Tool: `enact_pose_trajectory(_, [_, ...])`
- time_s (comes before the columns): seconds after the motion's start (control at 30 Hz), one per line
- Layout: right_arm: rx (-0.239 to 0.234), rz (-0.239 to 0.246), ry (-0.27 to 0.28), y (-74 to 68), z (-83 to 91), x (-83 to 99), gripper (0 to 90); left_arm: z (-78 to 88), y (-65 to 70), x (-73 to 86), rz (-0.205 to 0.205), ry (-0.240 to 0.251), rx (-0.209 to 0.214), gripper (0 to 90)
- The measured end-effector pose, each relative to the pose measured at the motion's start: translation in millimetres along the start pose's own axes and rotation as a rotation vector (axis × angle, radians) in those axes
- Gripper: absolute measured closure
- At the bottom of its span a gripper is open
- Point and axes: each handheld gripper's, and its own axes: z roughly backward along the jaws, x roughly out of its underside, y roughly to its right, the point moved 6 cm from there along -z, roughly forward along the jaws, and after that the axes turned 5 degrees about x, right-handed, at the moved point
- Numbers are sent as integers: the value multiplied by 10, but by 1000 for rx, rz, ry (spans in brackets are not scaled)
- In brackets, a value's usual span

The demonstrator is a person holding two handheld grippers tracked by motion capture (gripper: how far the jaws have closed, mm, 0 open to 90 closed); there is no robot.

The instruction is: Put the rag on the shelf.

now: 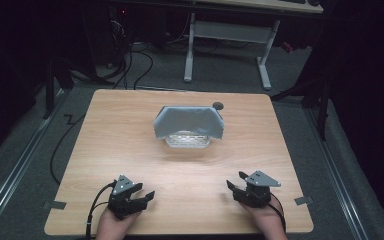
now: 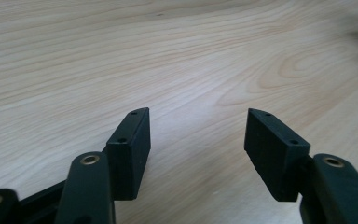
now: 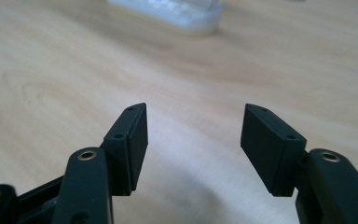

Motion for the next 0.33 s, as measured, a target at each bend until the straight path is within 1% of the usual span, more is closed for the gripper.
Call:
enact_pose_trajectory(0.03, [0, 0, 0, 0, 0, 0, 414, -10, 16, -29, -35, 5, -12, 415])
enact_pose_trajectory(0.07, [12, 34, -7, -3, -36, 12, 419, -27, -1, -79, -77, 14, -44, 415])
enact_pose_trajectory(0.1, [12, 34, -7, -3, -36, 12, 419, -27, -1, -79, -77, 14, -44, 413])
enact_pose_trajectory(0.13, [11, 34, -12, 2, -59, 14, 420, -34, -21, -90, -68, 16, -44, 413])
enact_pose_trajectory(0.2, [6, 23, -12, 22, -100, 8, 425, -42, -62, -83, -37, 16, -29, 411])
enact_pose_trajectory(0.23, [6, 19, -11, 29, -103, 11, 428, -28, -95, -62, -37, 13, -42, 411])
enact_pose_trajectory(0.33, [7, 10, -17, 50, -104, 40, 430, -1, -128, -55, -32, 16, -50, 410])
